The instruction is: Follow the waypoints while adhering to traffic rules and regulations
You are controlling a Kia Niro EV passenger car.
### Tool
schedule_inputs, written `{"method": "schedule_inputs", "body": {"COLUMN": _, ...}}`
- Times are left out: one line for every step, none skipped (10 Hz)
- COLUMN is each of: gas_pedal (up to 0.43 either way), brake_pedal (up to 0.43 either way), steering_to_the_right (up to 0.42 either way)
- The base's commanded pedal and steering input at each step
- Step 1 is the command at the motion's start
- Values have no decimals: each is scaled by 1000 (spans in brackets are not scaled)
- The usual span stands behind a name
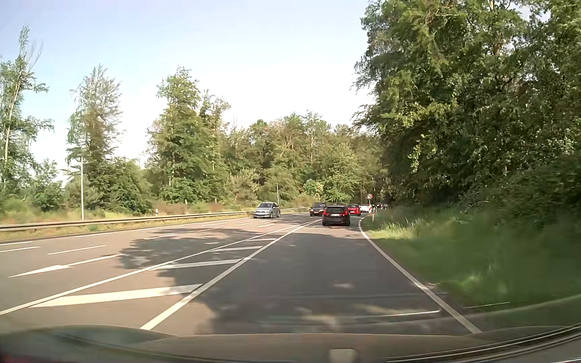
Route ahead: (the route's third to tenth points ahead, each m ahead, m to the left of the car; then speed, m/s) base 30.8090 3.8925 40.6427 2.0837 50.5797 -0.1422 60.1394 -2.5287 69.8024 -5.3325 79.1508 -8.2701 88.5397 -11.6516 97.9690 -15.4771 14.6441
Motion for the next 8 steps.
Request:
{"method": "schedule_inputs", "body": {"gas_pedal": 138, "brake_pedal": 24, "steering_to_the_right": 15}}
{"method": "schedule_inputs", "body": {"gas_pedal": 138, "brake_pedal": 24, "steering_to_the_right": 15}}
{"method": "schedule_inputs", "body": {"gas_pedal": 138, "brake_pedal": 24, "steering_to_the_right": 15}}
{"method": "schedule_inputs", "body": {"gas_pedal": 138, "brake_pedal": 24, "steering_to_the_right": 15}}
{"method": "schedule_inputs", "body": {"gas_pedal": 138, "brake_pedal": 24, "steering_to_the_right": 15}}
{"method": "schedule_inputs", "body": {"gas_pedal": 138, "brake_pedal": 24, "steering_to_the_right": 16}}
{"method": "schedule_inputs", "body": {"gas_pedal": 138, "brake_pedal": 24, "steering_to_the_right": 16}}
{"method": "schedule_inputs", "body": {"gas_pedal": 138, "brake_pedal": 24, "steering_to_the_right": 17}}
